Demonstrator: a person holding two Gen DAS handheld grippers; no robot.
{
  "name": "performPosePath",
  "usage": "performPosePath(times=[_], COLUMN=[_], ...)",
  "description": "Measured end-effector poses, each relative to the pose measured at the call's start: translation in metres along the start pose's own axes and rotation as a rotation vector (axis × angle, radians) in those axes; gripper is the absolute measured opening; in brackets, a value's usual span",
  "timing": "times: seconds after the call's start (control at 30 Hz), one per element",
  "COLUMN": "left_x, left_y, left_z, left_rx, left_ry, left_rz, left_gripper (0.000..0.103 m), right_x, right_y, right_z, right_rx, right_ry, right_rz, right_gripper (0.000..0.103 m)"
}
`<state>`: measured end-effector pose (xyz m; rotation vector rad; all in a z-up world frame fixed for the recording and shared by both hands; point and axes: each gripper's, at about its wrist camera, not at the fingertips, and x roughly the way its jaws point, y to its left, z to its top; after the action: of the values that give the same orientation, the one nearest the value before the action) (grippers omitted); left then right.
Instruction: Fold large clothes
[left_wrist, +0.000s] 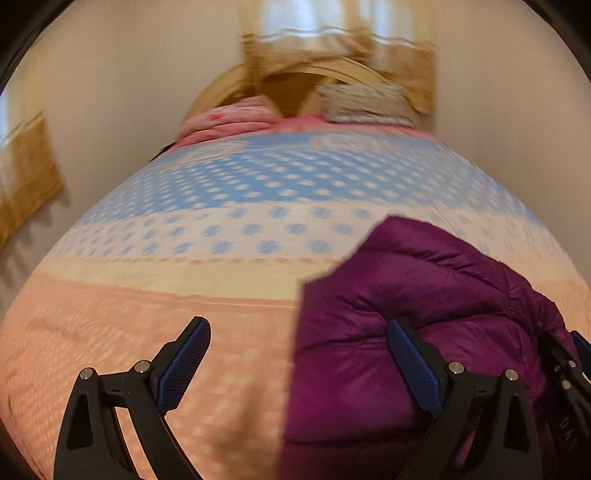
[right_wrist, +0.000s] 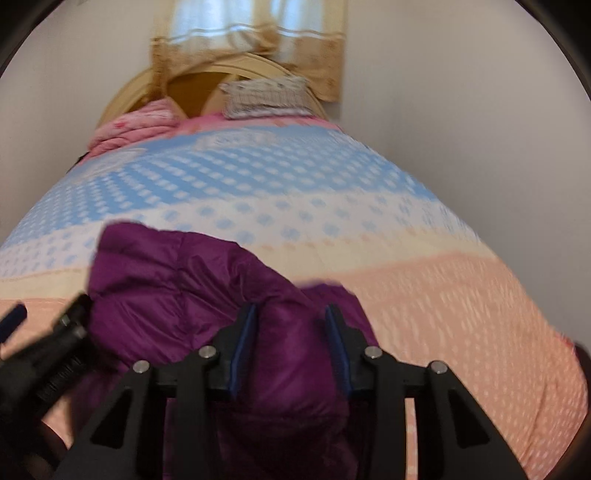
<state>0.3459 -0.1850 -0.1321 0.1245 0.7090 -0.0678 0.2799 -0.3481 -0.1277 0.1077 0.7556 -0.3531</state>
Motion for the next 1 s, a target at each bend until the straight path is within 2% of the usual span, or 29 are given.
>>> performPosePath(times=[0.1, 0.2, 0.57, 1.0], left_x=[0.005, 0.011, 0.039, 0.05], left_y=[-0.033, -0.046, -0.04, -0.054], left_z=[-0.009, -0.013, -0.021, -0.026], left_rx=[0.075, 0.081, 0.02, 0.055], left_ry=[-0.01, -0.019, 0.069, 0.107], left_rz=[0.005, 0.006, -0.098, -0.074], left_gripper=[0.097, 0.097, 0.101, 0.102], right_x=[0.009, 0.016, 0.023, 0.039], right_y=[-0.023, -0.035, -0.03, -0.031], right_z=[-0.011, -0.013, -0.028, -0.033], right_rx=[0.032, 0.041, 0.045, 0.047], right_ry=[-0.001, -0.002, 0.003, 0.06], right_rz=[-0.009, -0.012, -0.003, 0.004], right_gripper=[0.041, 0.041, 0.043, 0.046])
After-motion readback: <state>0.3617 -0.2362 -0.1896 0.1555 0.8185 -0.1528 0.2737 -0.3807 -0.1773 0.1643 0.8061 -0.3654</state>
